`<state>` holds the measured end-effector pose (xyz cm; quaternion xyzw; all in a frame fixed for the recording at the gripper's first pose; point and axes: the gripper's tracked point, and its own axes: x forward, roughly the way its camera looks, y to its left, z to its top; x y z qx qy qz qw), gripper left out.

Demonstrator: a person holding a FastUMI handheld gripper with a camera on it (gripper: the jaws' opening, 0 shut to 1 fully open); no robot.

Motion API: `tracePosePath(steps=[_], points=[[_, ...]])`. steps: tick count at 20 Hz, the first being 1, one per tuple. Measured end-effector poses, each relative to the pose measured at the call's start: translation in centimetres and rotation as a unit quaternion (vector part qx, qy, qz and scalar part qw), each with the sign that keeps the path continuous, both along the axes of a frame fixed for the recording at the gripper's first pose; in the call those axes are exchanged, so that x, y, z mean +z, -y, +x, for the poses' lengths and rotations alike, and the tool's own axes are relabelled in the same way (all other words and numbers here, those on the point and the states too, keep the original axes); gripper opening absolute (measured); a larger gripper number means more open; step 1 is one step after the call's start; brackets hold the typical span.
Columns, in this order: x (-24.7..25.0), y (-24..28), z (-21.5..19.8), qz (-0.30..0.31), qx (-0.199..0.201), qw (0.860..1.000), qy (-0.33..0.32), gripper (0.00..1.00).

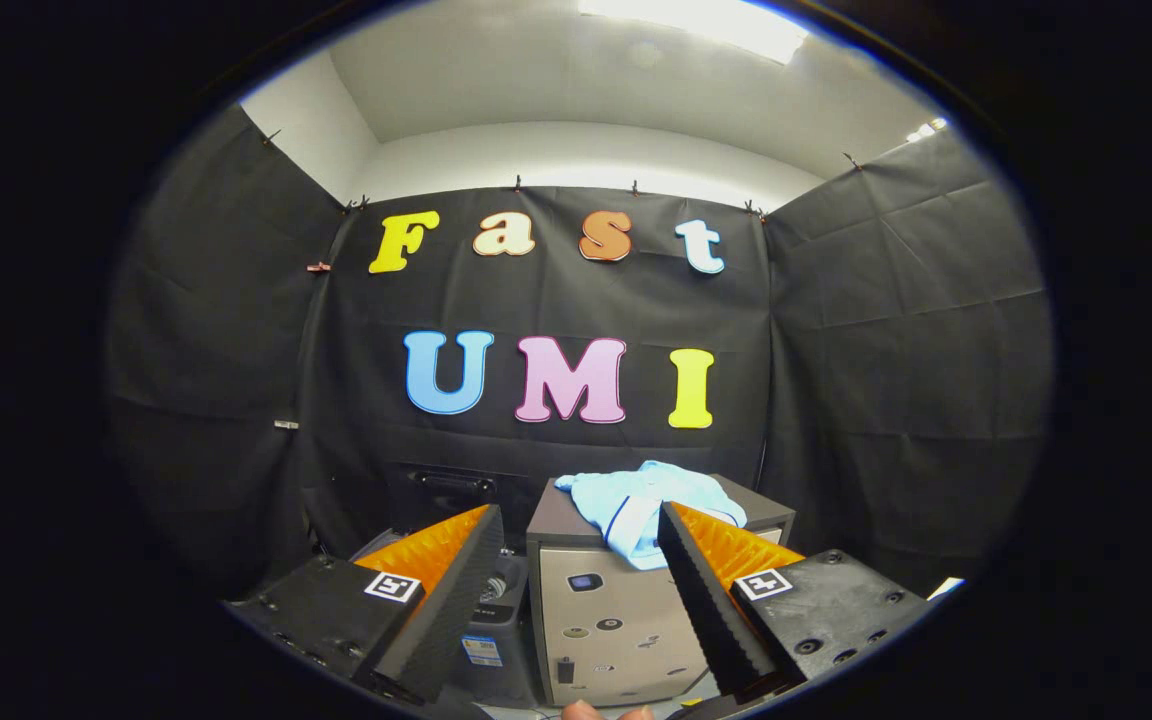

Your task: Put the clothes into the washing machine and then close the washing machine lid.

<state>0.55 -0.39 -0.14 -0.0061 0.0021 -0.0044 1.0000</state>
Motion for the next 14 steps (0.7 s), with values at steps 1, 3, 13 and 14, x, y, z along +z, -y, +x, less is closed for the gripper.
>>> tracePosePath(steps=[1, 3, 13, 14], points=[[0.0, 0.2, 0.0, 0.001, -0.003, 1.000, 0.001, 0.98], [0.1, 0.3, 0.0, 0.009, -0.003, 1.000, 0.005, 0.98], [-0.2, 2.2, 2.5, 0.010, -0.009, 1.000, 0.002, 0.98], [-0.3, 2.6, 3.2, 0.006, -0.011, 1.000, 0.000, 0.98]])
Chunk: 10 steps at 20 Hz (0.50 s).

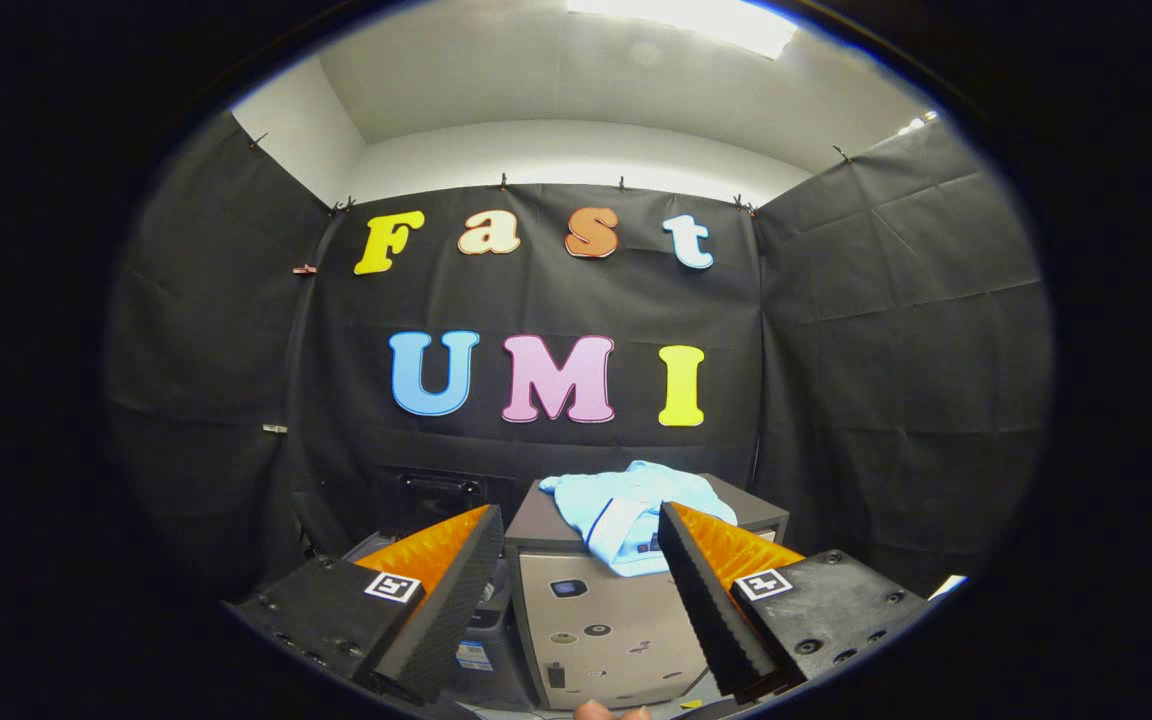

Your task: Put the clothes into the washing machine and then close the washing machine lid.

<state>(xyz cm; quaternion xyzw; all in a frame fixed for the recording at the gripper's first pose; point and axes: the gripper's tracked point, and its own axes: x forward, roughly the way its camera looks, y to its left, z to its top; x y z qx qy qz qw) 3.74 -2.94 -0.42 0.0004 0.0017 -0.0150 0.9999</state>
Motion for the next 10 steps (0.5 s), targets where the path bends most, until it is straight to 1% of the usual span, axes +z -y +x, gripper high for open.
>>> tracePosePath(steps=[5, 7, 10], points=[[0.2, 1.2, 4.8, -0.008, -0.003, 1.000, -0.001, 0.98], [0.1, 2.2, 7.3, -0.004, -0.011, 1.000, -0.007, 0.98], [-0.6, 3.2, 11.0, 0.000, -0.012, 0.999, -0.034, 0.98]])
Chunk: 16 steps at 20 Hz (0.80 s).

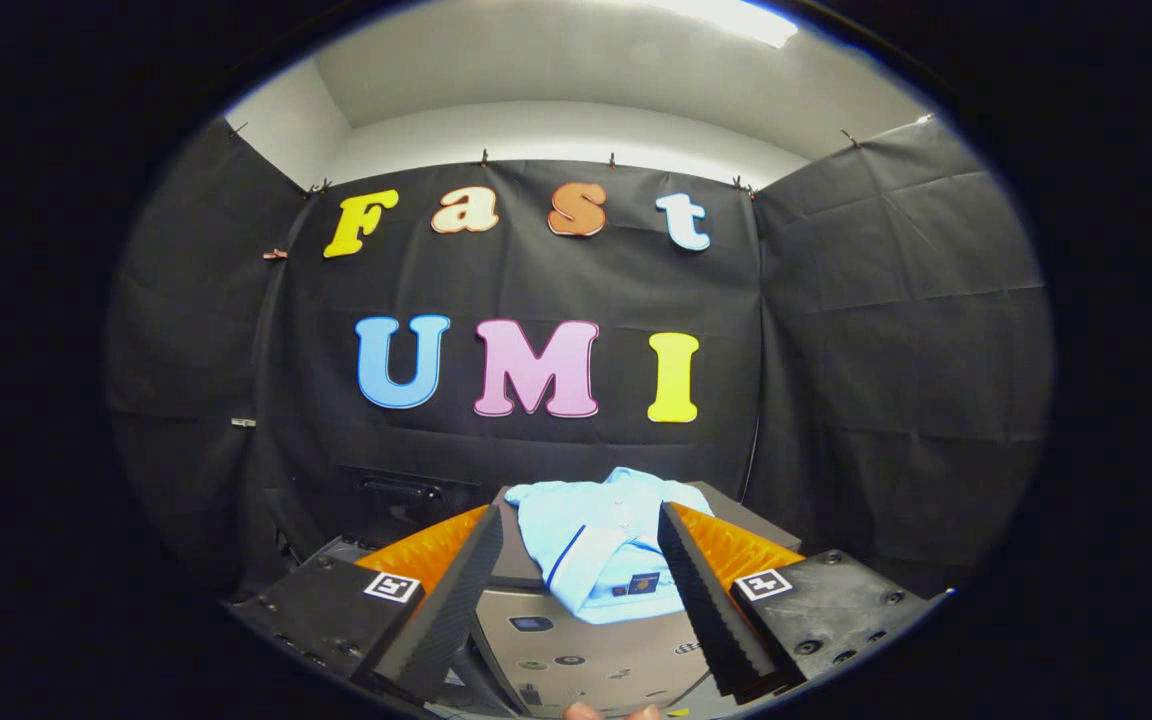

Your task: Put the clothes into the washing machine and then close the washing machine lid.

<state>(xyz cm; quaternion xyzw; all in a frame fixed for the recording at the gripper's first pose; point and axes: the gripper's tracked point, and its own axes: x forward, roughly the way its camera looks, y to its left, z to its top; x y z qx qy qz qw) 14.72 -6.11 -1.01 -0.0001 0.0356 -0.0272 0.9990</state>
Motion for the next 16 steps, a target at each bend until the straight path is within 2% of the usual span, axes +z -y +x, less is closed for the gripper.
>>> tracePosePath(steps=[8, 16], points=[[-1.2, 3.2, 9.9, 0.011, -0.008, 0.999, -0.053, 0.98], [-7.3, 5.4, 18.0, 0.005, -0.006, 0.989, -0.151, 0.99]])
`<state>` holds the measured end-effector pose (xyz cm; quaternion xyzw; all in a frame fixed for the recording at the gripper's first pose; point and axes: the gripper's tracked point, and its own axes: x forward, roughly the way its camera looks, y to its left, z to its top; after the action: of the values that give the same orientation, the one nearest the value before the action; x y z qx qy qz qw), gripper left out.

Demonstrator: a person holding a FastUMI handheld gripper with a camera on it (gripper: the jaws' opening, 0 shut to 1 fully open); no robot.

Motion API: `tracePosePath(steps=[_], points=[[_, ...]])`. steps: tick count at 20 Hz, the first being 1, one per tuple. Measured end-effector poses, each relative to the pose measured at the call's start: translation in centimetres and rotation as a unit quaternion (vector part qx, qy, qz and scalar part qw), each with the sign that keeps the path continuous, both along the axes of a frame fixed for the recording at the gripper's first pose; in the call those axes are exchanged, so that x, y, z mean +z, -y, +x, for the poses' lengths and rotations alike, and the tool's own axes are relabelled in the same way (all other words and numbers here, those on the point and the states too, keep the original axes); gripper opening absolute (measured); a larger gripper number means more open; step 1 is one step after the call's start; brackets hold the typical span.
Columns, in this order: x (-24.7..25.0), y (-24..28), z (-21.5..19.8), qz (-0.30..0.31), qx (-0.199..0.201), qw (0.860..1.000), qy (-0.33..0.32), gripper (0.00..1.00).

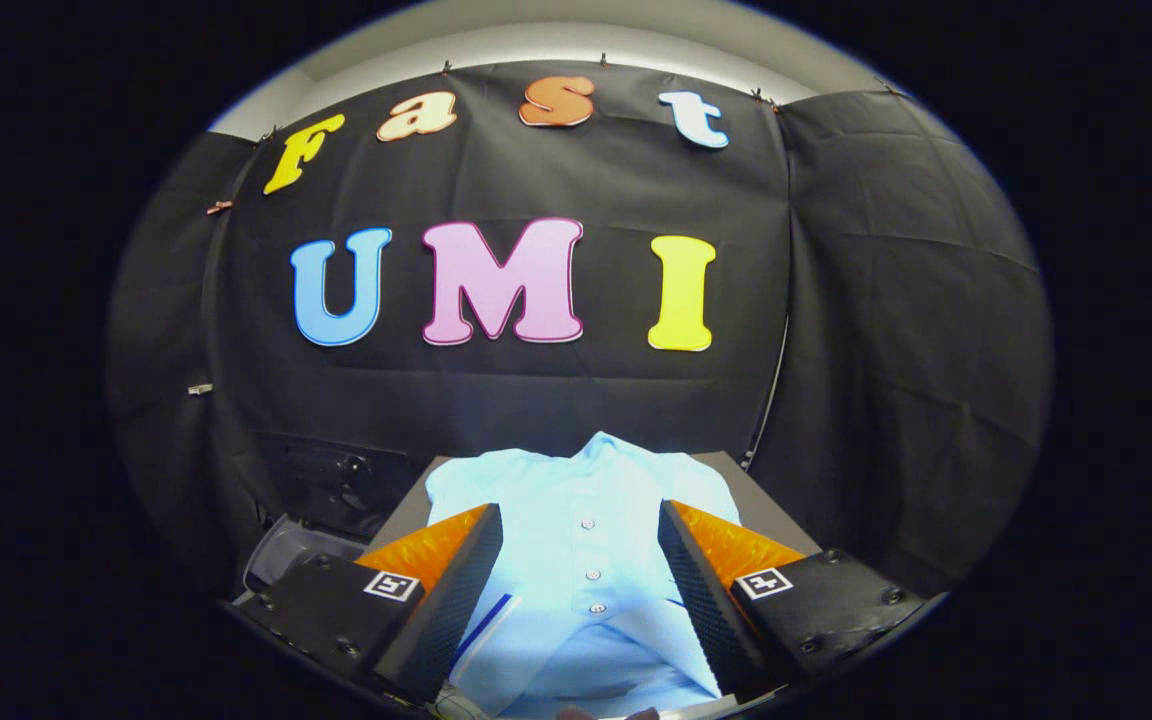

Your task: Put the clothes into the washing machine and then close the washing machine lid.

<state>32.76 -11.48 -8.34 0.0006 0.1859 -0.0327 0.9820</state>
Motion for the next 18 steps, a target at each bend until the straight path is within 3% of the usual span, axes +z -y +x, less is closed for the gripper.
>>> tracePosePath(steps=[10, 14, 15, 18], points=[[-7.6, 1.3, 4.7, 0.000, -0.012, 0.992, -0.123, 0.99], [-8.0, 1.3, 4.8, 0.011, 0.004, 0.992, -0.128, 0.97], [-8.4, 1.2, 4.7, 0.009, 0.008, 0.991, -0.131, 0.94], [-8.6, 1.2, 4.8, -0.002, 0.008, 0.991, -0.133, 0.64]])
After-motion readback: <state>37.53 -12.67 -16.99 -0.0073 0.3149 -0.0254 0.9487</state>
